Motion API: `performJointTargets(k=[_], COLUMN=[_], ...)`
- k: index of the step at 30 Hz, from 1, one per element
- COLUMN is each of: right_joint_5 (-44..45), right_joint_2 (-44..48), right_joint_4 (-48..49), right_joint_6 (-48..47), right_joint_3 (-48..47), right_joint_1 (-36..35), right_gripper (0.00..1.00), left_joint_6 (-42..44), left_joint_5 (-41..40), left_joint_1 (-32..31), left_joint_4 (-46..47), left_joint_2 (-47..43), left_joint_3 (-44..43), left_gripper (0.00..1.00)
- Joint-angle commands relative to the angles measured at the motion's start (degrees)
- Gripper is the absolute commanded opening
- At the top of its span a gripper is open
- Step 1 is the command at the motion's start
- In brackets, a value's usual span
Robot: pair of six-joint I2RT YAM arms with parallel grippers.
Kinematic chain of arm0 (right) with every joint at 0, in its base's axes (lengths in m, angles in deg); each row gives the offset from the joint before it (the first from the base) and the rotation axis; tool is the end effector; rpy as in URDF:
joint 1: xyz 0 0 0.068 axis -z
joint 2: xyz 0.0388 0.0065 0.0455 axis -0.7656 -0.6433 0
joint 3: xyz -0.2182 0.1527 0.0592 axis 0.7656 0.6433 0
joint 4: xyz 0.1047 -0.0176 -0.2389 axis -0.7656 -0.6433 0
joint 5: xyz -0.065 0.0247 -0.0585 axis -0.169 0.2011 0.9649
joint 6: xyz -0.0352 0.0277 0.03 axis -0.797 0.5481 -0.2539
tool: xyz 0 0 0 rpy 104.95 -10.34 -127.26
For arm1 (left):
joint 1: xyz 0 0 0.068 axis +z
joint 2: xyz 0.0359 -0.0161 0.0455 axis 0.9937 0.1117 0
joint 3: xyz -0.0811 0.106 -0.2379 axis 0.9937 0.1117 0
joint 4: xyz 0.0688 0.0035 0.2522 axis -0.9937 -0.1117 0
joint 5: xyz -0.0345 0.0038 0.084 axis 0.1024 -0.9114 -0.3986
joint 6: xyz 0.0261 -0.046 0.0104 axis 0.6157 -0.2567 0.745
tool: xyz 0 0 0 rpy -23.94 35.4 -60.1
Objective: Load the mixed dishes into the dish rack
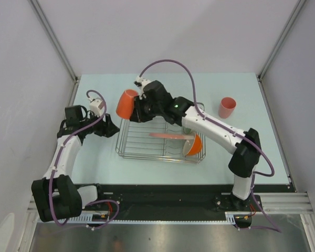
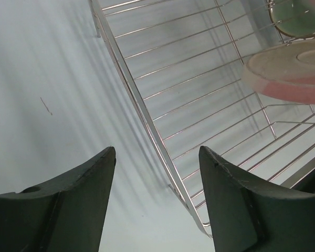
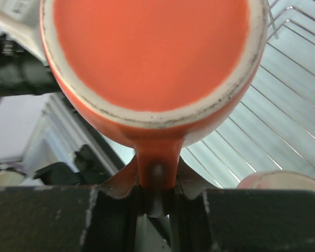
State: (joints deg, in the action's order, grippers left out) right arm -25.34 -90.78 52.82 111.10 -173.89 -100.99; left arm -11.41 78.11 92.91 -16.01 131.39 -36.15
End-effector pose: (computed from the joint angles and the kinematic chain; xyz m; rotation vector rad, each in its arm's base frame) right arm 0.2623 0.3345 0.3690 -0.5668 2.1596 0.9935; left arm 0.2399 0.0151 0.2588 0.4034 2.1526 -0.6566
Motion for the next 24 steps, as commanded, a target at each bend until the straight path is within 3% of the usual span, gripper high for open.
performJointTargets(k=[1,12,24], right_joint_5=[12.4,31.4,30.8], right_joint_2=[-5.6,-24.0,-28.6], right_joint_4=[-3.0,-17.3,-16.9], right_joint_6=[-5.1,-6.5,-7.0], right_joint_3=[-8.7,-30.7,-30.8], right_joint_1=[-2.2,-4.8,-2.6], right_gripper=[0.00,0.00,0.00], left_joint_6=[3.3,3.1,4.5], left_joint_5=[1.4,6.1,7.2], left_joint_1=[-0.2,1.3,1.3], left_joint_4=[-1.0,-0.3,-0.1], left_joint_2=[0.1,2.0,1.6], left_joint_3=[0.1,0.2,0.5], left_gripper=[0.69,0.68,0.68])
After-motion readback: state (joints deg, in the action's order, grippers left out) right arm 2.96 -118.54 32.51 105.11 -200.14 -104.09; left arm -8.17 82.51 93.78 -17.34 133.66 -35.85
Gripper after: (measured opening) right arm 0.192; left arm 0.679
